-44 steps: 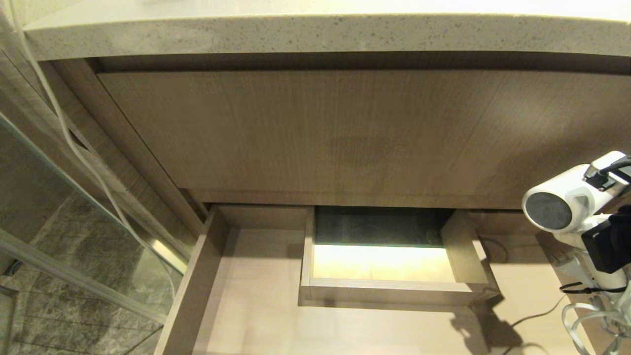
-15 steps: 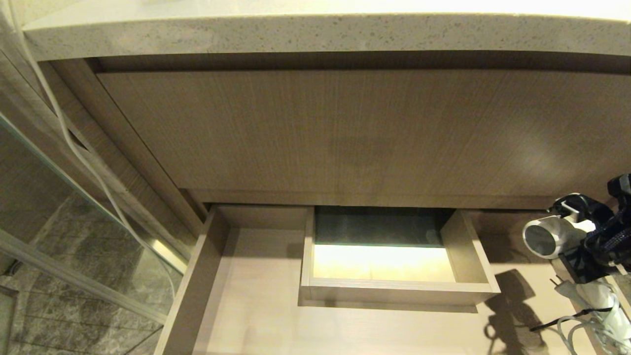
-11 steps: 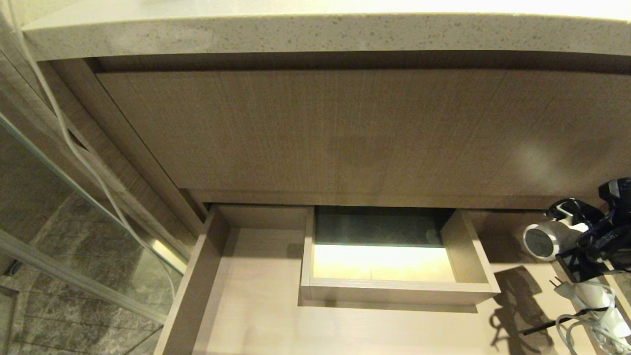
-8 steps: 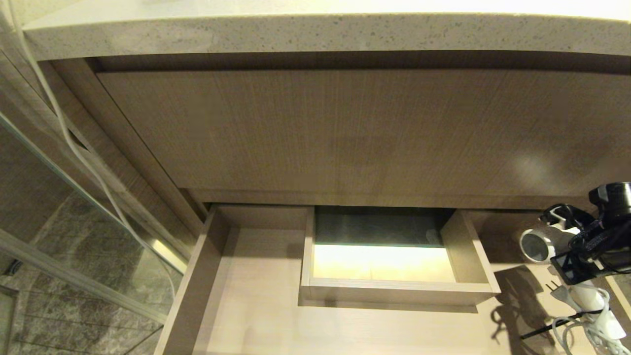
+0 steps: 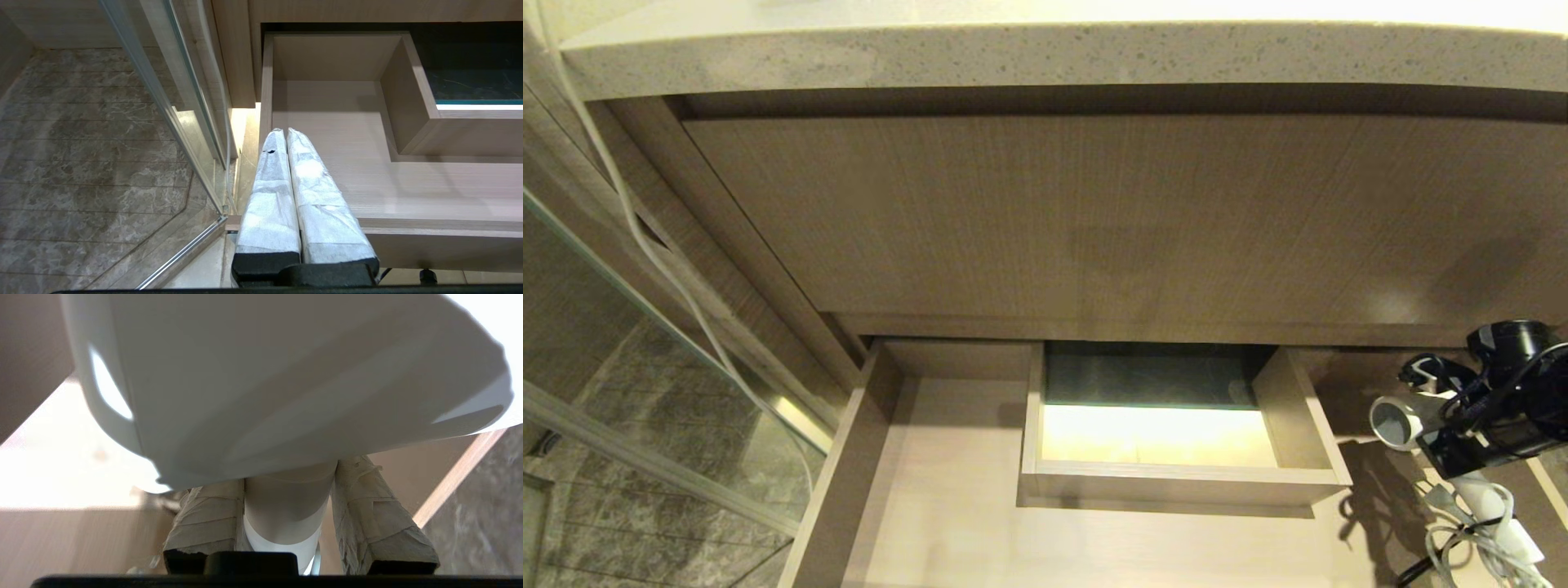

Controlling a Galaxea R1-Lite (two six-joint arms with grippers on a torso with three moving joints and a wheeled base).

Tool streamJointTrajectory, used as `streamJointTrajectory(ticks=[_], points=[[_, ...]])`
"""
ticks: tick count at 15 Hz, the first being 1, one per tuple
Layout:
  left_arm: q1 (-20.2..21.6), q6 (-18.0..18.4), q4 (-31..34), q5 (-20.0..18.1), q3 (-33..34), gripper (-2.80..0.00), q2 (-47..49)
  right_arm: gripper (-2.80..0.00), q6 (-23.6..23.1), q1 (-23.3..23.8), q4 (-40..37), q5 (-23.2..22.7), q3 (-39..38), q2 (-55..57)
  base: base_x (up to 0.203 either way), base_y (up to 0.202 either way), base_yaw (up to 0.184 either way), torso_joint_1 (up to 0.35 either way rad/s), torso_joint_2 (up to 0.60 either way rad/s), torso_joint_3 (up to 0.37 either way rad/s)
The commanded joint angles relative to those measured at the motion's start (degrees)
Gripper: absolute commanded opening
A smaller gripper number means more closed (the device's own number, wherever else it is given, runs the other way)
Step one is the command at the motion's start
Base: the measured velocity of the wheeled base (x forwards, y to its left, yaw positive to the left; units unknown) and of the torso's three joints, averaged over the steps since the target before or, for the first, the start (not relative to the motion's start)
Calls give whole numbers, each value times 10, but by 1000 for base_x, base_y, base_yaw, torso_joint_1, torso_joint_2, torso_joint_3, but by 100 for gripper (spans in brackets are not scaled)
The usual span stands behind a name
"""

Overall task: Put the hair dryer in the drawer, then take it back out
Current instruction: Put it into the drawer

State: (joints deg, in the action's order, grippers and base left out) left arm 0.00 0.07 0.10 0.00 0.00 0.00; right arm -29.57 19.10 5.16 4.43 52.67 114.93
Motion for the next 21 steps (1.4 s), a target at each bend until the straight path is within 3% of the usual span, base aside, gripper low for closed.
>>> streamJointTrajectory(ticks=[1, 10, 11, 16, 21], points=[[0, 0, 0, 0, 0, -280, 0, -280, -4, 1, 0, -2, 18, 45, 0, 0, 0, 0, 0, 0], [0, 0, 0, 0, 0, -280, 0, -280, -7, 1, 3, 0, 70, 128, 0, 0, 0, 0, 0, 0], [0, 0, 0, 0, 0, -280, 0, 0, -7, 1, 3, 0, 71, 133, 0, 0, 0, 0, 0, 0], [0, 0, 0, 0, 0, -280, 0, 0, -6, 1, 3, 1, 69, 132, 0, 0, 0, 0, 0, 0], [0, 0, -1, 0, 0, -280, 0, 0, -6, 1, 8, 2, 52, 29, 0, 0, 0, 0, 0, 0]])
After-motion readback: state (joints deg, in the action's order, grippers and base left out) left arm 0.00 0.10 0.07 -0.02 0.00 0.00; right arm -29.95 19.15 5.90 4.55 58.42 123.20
